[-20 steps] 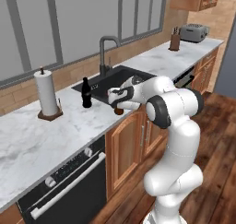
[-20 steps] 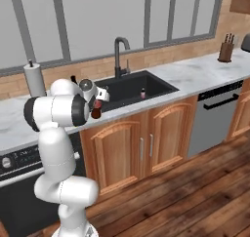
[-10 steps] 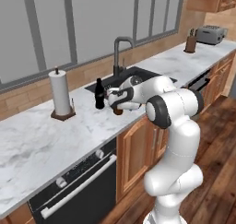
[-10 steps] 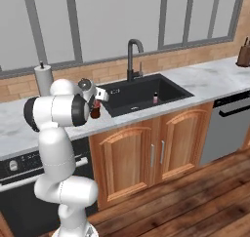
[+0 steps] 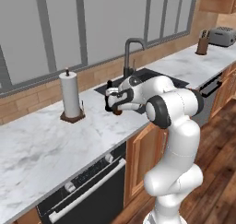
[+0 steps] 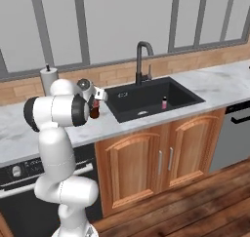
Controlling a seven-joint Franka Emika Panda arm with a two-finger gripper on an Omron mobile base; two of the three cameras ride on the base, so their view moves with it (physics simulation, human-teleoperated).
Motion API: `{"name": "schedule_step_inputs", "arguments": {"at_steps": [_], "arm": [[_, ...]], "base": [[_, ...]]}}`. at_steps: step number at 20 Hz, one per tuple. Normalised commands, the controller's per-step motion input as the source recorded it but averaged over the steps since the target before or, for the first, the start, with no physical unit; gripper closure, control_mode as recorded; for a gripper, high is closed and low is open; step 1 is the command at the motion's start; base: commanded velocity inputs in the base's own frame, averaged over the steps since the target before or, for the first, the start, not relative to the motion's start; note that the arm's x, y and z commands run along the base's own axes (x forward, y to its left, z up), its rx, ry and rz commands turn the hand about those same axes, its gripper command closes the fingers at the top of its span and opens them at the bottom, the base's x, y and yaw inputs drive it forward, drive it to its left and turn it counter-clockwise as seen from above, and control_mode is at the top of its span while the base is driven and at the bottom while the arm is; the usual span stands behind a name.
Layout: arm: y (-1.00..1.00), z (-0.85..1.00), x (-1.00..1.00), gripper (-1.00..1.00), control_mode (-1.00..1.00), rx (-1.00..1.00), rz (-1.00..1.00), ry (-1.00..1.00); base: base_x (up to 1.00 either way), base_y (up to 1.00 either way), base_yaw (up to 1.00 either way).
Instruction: Place the large bottle from the dining counter next to the other large bottle outside the sink, and place the small bottle from the dining counter next to the other small bottle inside the sink.
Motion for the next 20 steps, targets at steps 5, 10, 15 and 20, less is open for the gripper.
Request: {"name": "schedule_step_inputs", "arguments": {"at_steps": [5, 10, 15, 20], "arm": [[0.0, 0.0, 0.0, 1.0, 1.0, 0.0, 0.0, 0.0], [0.0, 0.0, 0.0, 1.0, 1.0, 0.0, 0.0, 0.0], [0.0, 0.0, 0.0, 1.0, 1.0, 0.0, 0.0, 0.0], [0.0, 0.0, 0.0, 1.0, 1.0, 0.0, 0.0, 0.0]], "base": [[0.33, 0.0, 0.05], [-0.01, 0.0, -0.07], [-0.03, 0.0, -0.17], [0.0, 0.0, -0.14]]}}
